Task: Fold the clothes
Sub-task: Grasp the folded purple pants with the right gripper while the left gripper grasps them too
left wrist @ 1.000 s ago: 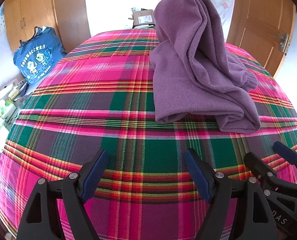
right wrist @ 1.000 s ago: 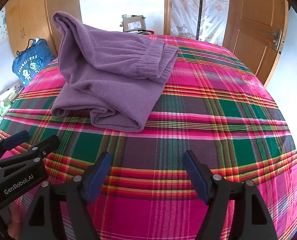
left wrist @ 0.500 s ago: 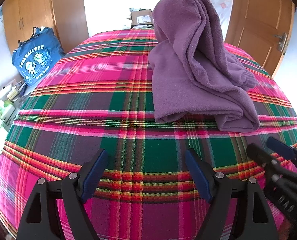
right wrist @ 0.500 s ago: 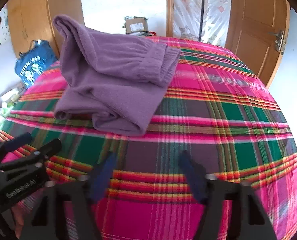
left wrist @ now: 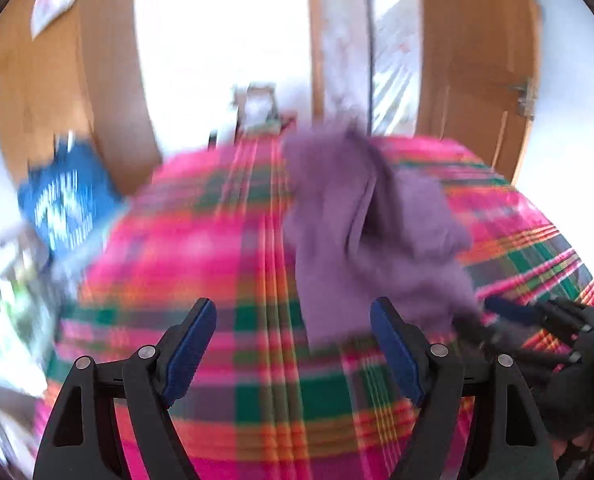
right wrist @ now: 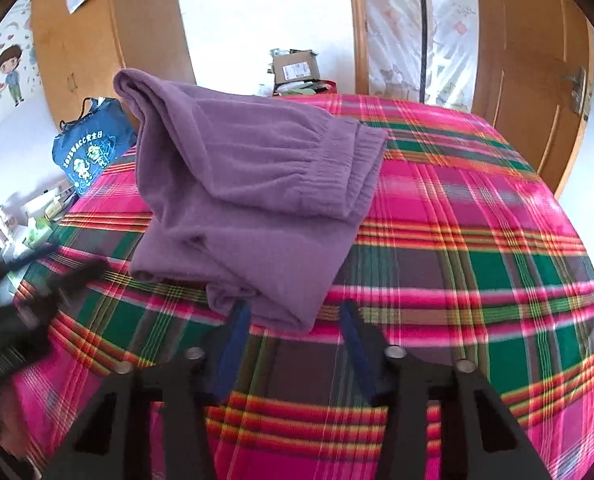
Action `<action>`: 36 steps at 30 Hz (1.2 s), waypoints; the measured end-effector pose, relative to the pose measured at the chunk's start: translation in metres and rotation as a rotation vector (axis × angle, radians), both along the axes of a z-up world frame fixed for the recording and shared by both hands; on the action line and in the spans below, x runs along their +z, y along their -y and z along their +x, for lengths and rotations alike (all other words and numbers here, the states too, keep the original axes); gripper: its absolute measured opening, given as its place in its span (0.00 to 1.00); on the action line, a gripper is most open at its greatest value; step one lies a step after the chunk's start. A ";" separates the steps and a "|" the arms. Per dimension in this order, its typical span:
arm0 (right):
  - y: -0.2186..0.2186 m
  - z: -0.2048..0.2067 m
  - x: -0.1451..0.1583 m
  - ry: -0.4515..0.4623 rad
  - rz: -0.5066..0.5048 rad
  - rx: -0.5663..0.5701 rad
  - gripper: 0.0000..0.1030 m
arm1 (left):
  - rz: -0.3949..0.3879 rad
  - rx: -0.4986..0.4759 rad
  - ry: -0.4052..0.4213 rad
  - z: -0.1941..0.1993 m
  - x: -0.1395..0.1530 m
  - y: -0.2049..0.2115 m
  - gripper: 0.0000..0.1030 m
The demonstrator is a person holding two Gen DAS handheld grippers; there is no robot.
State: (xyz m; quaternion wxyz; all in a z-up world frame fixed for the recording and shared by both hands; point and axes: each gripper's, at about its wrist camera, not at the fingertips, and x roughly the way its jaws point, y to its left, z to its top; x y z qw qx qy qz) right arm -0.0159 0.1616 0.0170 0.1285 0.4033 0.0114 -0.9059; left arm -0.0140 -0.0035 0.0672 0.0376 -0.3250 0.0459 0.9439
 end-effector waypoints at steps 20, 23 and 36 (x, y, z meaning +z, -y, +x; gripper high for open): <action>0.010 -0.015 -0.006 0.033 0.026 0.030 0.35 | -0.215 -0.157 -0.060 -0.062 0.032 -0.034 0.79; 0.012 -0.016 -0.007 0.036 0.029 0.034 0.35 | -0.264 -0.151 -0.053 -0.076 0.033 -0.040 0.79; 0.014 -0.023 -0.010 0.048 0.032 0.044 0.37 | -0.273 -0.167 0.031 -0.096 0.014 -0.035 0.78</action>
